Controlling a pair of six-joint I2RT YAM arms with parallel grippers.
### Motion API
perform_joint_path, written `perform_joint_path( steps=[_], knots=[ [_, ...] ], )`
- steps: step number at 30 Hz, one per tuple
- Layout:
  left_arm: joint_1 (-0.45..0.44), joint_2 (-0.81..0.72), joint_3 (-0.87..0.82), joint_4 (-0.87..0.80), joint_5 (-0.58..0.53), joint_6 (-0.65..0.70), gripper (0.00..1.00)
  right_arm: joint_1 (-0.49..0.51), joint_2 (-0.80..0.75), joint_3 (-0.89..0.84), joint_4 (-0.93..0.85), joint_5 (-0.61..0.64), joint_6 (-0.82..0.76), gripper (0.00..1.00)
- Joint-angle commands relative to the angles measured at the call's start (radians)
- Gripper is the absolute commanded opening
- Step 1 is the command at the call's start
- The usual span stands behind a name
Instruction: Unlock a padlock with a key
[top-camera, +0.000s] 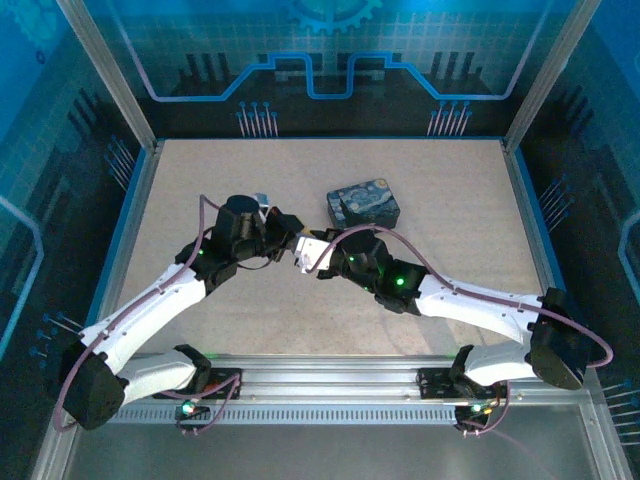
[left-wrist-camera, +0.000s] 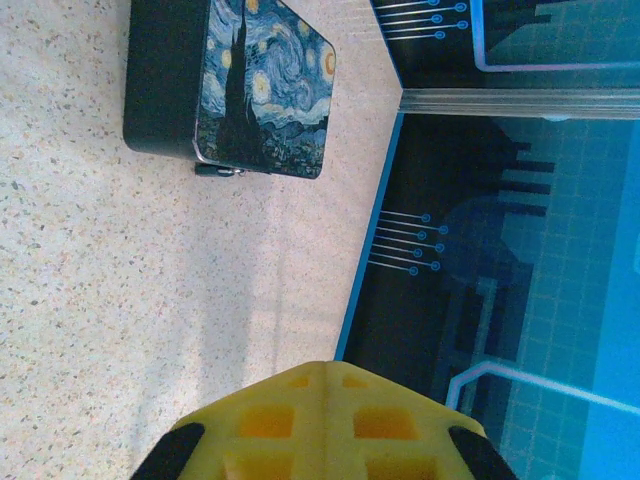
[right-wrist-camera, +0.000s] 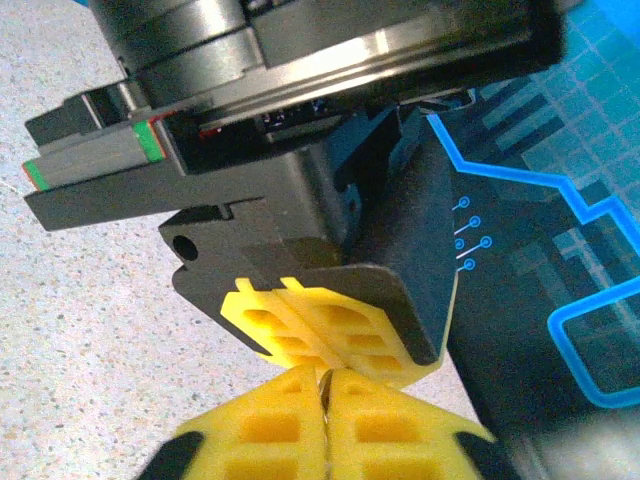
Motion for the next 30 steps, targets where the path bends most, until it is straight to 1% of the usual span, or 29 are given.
perform_joint_path(
  steps=[1, 5, 6, 9, 10, 13, 15, 17, 19, 21, 24, 27, 30],
  knots=[
    [-0.014, -0.003, -0.007, 0.010, 0.024, 0.003, 0.00, -0.015, 0.006, 0.032, -0.001, 0.030, 0.011, 0.00],
    [-0.013, -0.003, -0.004, 0.009, 0.019, 0.014, 0.00, -0.036, -0.011, 0.028, -0.019, 0.015, 0.078, 0.00],
    [-0.014, -0.003, 0.001, 0.010, 0.019, 0.022, 0.06, -0.046, -0.020, 0.025, -0.022, -0.002, 0.111, 0.00],
    [-0.011, -0.005, 0.019, 0.005, 0.010, 0.062, 0.28, -0.087, -0.048, 0.011, -0.018, -0.064, 0.248, 0.00],
    [-0.009, -0.008, 0.028, 0.000, 0.003, 0.077, 0.33, -0.101, -0.057, 0.004, -0.008, -0.092, 0.294, 0.00],
    [-0.001, -0.021, 0.051, -0.013, -0.015, 0.125, 0.53, -0.160, -0.087, -0.047, 0.040, -0.177, 0.479, 0.00],
    [0.013, -0.033, 0.058, -0.014, -0.019, 0.148, 0.64, -0.205, -0.109, -0.078, 0.108, -0.226, 0.625, 0.00],
    [0.026, -0.048, 0.058, -0.013, -0.022, 0.166, 0.71, -0.241, -0.131, -0.107, 0.162, -0.269, 0.757, 0.00],
    [0.037, -0.064, 0.049, 0.004, -0.023, 0.175, 0.76, -0.272, -0.154, -0.144, 0.234, -0.296, 0.895, 0.00],
    [0.040, -0.081, 0.028, 0.057, -0.023, 0.176, 0.79, -0.307, -0.174, -0.189, 0.331, -0.316, 1.079, 0.00],
    [0.040, -0.091, 0.005, 0.140, -0.006, 0.165, 0.80, -0.352, -0.189, -0.249, 0.457, -0.325, 1.348, 0.00],
    [0.037, -0.081, 0.005, 0.202, 0.024, 0.151, 0.80, -0.377, -0.185, -0.306, 0.585, -0.322, 1.574, 0.00],
    [0.017, -0.064, 0.011, 0.234, 0.030, 0.130, 0.80, -0.383, -0.170, -0.340, 0.683, -0.321, 1.741, 0.00]
  ],
)
